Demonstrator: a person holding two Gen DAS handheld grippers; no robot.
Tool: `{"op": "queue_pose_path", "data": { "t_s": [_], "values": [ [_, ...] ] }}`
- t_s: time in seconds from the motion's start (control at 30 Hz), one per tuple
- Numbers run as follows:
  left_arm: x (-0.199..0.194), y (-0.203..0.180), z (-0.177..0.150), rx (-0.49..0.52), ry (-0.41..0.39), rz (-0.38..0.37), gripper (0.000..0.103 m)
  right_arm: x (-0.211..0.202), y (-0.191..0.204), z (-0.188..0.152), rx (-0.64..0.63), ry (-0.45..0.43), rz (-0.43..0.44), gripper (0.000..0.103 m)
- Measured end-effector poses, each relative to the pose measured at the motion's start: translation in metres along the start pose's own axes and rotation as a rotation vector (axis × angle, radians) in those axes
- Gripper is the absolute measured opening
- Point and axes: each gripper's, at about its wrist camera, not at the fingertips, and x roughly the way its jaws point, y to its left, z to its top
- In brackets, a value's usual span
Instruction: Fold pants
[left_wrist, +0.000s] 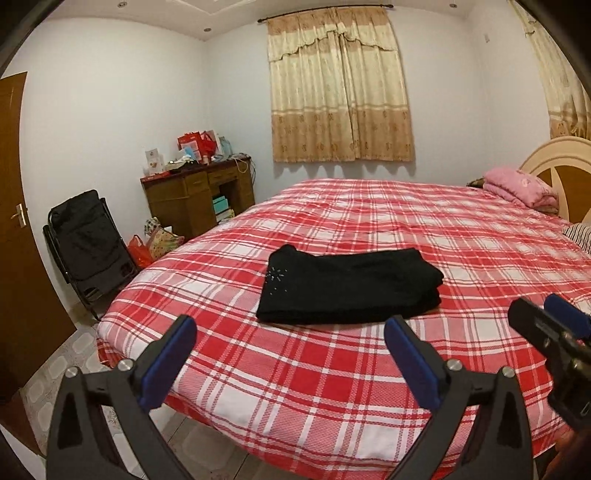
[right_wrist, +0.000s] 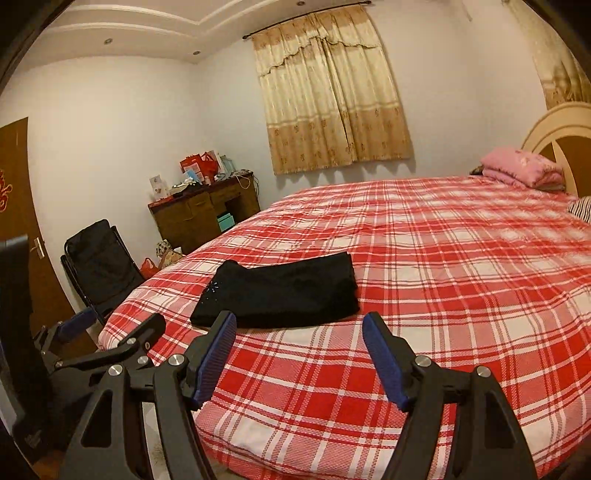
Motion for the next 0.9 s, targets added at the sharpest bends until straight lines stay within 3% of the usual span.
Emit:
{"op": "queue_pose_path", "data": {
  "t_s": [0.63, 0.9],
  "values": [
    [-0.015, -0.009, 0.0, 0.025, -0.029, -0.001, 0.103, -0.01, -0.01, -0.003, 0.038, -0.012, -0.013, 0.074],
    [-0.012, -0.011, 0.0, 0.03, -0.017, 0.032, 0.103, -0.014, -0.01, -0.003, 0.035, -0.023, -0.019, 0.074]
  ]
}}
